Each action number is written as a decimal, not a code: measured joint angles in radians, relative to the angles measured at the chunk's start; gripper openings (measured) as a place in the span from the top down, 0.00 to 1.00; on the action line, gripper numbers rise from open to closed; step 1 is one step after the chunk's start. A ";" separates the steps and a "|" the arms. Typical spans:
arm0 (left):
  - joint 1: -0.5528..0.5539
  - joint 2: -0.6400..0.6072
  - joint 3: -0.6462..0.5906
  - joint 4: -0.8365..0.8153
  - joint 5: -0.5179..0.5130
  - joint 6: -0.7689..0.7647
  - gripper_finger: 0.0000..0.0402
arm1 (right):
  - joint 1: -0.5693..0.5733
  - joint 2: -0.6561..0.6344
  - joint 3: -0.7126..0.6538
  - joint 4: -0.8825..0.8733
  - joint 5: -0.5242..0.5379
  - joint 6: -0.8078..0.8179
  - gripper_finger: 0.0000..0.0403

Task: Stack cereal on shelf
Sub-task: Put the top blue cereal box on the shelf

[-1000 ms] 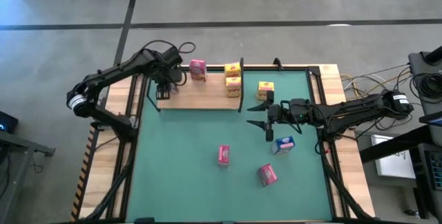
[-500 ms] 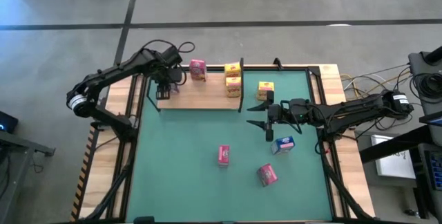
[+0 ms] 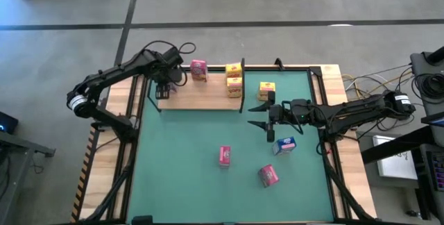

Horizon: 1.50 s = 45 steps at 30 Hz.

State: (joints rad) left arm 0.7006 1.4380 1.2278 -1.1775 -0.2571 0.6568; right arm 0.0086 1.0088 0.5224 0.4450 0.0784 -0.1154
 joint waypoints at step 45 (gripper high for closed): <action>-0.006 0.000 0.120 -0.032 0.022 -0.039 0.99 | 0.000 0.000 0.000 0.000 0.000 0.001 0.51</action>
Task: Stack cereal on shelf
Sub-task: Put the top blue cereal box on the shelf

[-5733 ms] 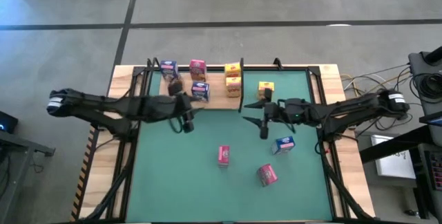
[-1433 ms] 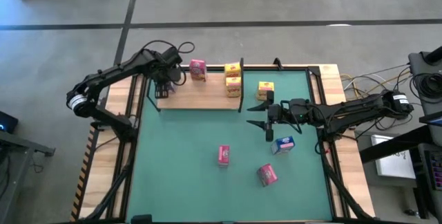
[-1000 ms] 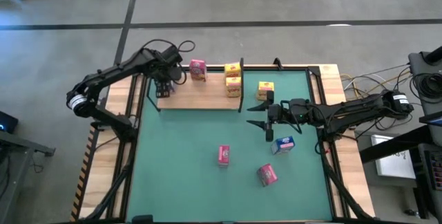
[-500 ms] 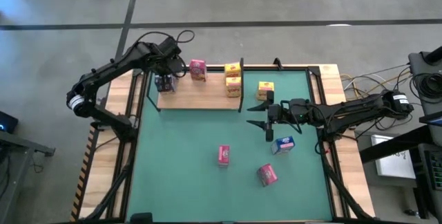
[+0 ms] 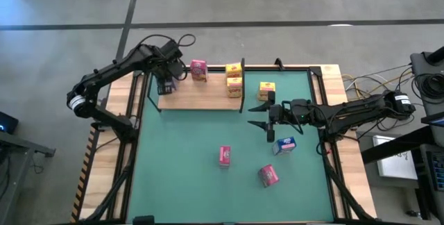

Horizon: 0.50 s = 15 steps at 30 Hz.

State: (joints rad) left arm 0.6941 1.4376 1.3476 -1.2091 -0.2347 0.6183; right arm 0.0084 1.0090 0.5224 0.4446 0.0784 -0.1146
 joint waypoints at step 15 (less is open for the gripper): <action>-0.015 0.000 -0.001 -0.022 -0.026 0.031 0.98 | 0.000 0.000 0.000 0.000 0.000 0.000 0.51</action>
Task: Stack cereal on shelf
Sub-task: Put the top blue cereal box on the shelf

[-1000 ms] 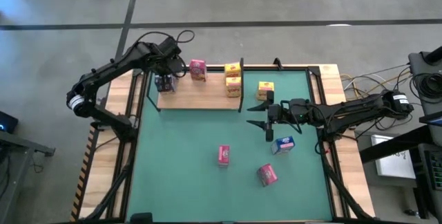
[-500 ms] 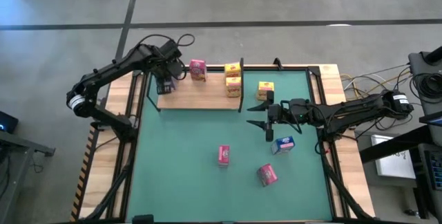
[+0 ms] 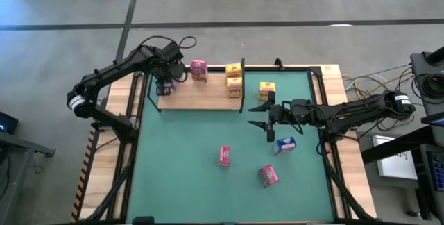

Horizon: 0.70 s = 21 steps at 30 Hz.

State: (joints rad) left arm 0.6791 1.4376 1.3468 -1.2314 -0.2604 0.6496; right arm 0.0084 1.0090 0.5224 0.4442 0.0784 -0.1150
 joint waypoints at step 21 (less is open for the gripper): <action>-0.005 0.000 -0.028 0.028 0.138 -0.087 0.98 | 0.000 0.000 0.000 0.000 0.000 0.000 0.51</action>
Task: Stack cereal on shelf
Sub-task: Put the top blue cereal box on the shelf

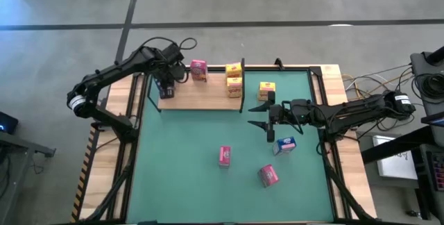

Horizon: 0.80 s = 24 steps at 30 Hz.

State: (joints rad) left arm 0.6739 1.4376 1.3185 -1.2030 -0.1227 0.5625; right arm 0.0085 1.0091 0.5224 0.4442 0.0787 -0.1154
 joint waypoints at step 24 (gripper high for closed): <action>-0.018 -0.064 0.008 0.054 -0.266 -0.152 1.00 | 0.000 0.000 0.000 0.000 0.000 -0.005 0.51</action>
State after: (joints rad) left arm 0.6557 1.3737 1.3267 -1.1486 -0.3883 0.4107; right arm 0.0082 1.0092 0.5228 0.4438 0.0788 -0.1209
